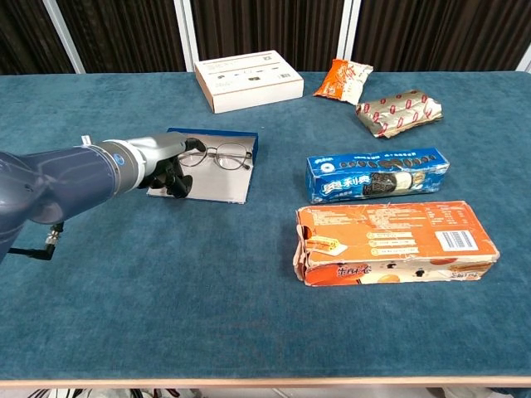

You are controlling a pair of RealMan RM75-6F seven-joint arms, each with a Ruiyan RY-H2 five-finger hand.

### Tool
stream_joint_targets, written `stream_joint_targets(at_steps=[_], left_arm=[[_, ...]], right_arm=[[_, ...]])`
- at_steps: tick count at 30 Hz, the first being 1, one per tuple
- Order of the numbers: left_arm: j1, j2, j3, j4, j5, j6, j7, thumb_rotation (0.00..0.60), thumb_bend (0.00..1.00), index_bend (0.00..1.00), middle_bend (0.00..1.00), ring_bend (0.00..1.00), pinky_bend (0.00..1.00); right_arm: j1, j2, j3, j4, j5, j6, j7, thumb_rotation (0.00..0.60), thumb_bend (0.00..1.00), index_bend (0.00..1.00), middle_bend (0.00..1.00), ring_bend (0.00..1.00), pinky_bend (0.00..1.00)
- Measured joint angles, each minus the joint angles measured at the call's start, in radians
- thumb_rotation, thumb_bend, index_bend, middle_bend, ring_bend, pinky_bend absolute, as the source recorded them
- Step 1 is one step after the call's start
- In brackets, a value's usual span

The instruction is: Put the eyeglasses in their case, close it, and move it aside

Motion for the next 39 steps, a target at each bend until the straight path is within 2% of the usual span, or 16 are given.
stream_joint_targets(at_steps=[18,39], left_arm=[[-0.028,-0.045,-0.007,0.045,-0.015,0.005,0.028,0.600,0.64,0.00,0.83,0.84,0.86],[-0.056,-0.087,-0.043,0.106,-0.030,0.016,0.055,0.600,0.64,0.00,0.84,0.84,0.86]], right_arm=[[0.000,0.001,0.000,0.000,0.001,-0.001,0.001,0.600,0.20,0.05,0.00,0.11,0.16],[0.000,0.004,0.001,-0.006,0.009,-0.004,-0.001,0.600,0.20,0.05,0.00,0.11,0.16]])
